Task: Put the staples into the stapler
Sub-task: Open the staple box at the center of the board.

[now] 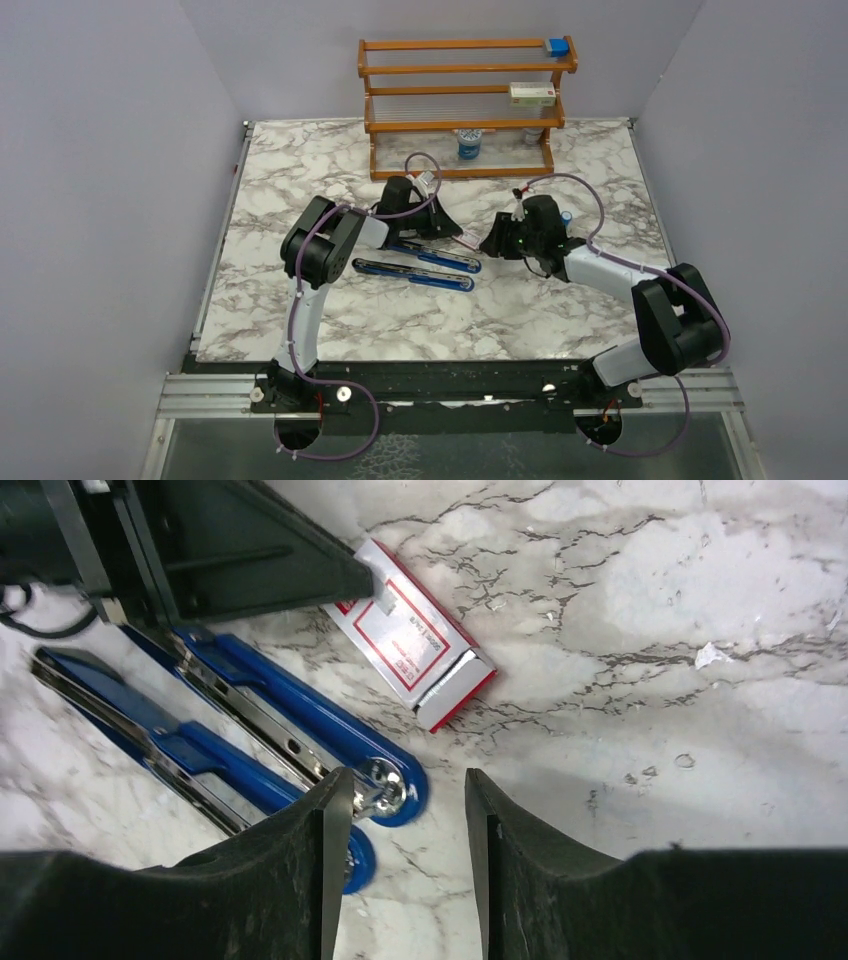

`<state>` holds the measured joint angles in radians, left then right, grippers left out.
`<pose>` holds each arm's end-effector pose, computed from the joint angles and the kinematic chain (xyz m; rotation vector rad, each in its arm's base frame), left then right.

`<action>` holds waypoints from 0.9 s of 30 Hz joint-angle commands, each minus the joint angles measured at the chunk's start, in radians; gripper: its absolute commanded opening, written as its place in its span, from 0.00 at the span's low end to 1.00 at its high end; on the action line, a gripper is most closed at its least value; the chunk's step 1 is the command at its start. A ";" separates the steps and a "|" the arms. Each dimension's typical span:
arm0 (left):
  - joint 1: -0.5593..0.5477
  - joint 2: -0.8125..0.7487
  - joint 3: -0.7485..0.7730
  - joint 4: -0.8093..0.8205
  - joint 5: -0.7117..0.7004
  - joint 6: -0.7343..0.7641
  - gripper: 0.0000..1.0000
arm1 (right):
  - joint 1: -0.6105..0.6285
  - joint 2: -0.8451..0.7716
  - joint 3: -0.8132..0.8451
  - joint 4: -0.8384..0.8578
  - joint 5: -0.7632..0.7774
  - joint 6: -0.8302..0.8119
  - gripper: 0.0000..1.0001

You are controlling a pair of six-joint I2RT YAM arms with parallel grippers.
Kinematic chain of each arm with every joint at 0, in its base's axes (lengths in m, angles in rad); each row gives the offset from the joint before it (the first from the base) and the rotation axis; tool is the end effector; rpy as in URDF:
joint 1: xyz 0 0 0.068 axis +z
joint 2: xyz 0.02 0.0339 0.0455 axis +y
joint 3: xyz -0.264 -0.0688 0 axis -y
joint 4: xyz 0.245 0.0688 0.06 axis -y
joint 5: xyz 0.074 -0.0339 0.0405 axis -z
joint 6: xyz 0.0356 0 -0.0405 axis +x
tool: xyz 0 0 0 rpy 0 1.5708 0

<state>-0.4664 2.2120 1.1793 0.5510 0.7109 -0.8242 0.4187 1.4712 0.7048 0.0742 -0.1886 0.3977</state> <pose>0.3866 -0.2206 0.0987 0.0966 2.2845 -1.4742 0.2675 0.1263 0.1800 -0.1279 2.3273 0.6365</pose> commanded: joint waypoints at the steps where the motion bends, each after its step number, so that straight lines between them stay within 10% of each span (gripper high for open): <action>1: 0.003 -0.031 -0.044 0.102 -0.042 -0.089 0.12 | 0.003 0.004 -0.020 0.114 0.046 0.193 0.45; 27: 0.017 -0.002 -0.087 0.272 -0.079 -0.202 0.07 | 0.003 0.130 -0.026 0.190 0.195 0.417 0.52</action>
<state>-0.4572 2.2105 1.1107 0.7746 0.6426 -1.0283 0.4187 1.5761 0.6827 0.2455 -0.0471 0.7860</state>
